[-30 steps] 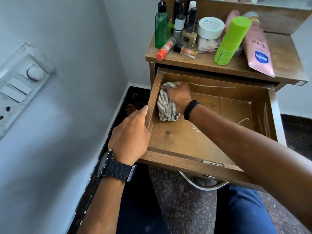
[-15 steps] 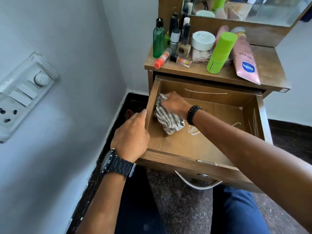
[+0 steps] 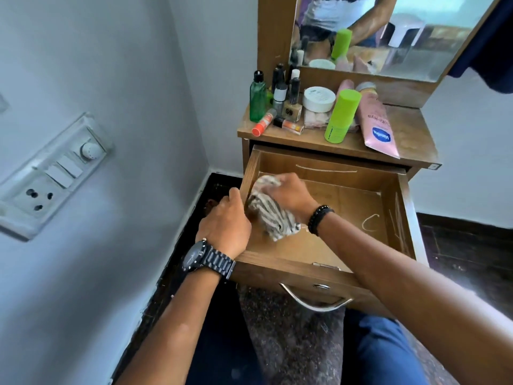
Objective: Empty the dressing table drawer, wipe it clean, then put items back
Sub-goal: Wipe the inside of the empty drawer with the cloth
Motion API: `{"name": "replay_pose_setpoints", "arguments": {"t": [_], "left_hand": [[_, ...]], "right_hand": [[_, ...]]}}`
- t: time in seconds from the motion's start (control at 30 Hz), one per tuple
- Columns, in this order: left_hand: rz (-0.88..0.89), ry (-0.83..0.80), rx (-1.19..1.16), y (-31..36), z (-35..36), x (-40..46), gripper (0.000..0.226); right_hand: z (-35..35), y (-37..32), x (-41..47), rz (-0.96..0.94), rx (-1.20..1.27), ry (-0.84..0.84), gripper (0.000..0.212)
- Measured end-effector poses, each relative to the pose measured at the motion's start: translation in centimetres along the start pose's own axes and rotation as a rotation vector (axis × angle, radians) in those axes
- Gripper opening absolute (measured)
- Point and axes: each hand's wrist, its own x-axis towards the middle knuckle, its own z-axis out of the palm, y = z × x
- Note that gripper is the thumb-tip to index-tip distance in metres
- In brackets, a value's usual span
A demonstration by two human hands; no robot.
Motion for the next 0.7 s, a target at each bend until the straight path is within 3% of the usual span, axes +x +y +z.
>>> {"name": "replay_pose_setpoints", "arguments": {"t": [0.07,0.13,0.37,0.5,0.7], "left_hand": [[0.016,-0.006,-0.007,-0.1,0.0,-0.1,0.020],[0.044,-0.006,0.001,-0.2,0.1,-0.3,0.023],[0.058,-0.010,-0.006,-0.4,0.5,-0.3,0.031],[0.059,0.019,0.000,-0.6,0.6,-0.3,0.032],[0.065,0.012,0.006,-0.8,0.7,-0.2,0.033]], "right_hand": [[-0.4,-0.9,1.7,-0.113,-0.112,0.356,0.016],[-0.3,-1.9,2.8,-0.172,-0.211,0.511,0.019],[1.7,-3.0,4.2,-0.362,-0.612,0.544,0.020],[-0.4,-1.7,3.9,-0.505,-1.029,0.452,0.028],[-5.1,0.7,2.0,-0.549,-1.347,0.483,0.028]]}}
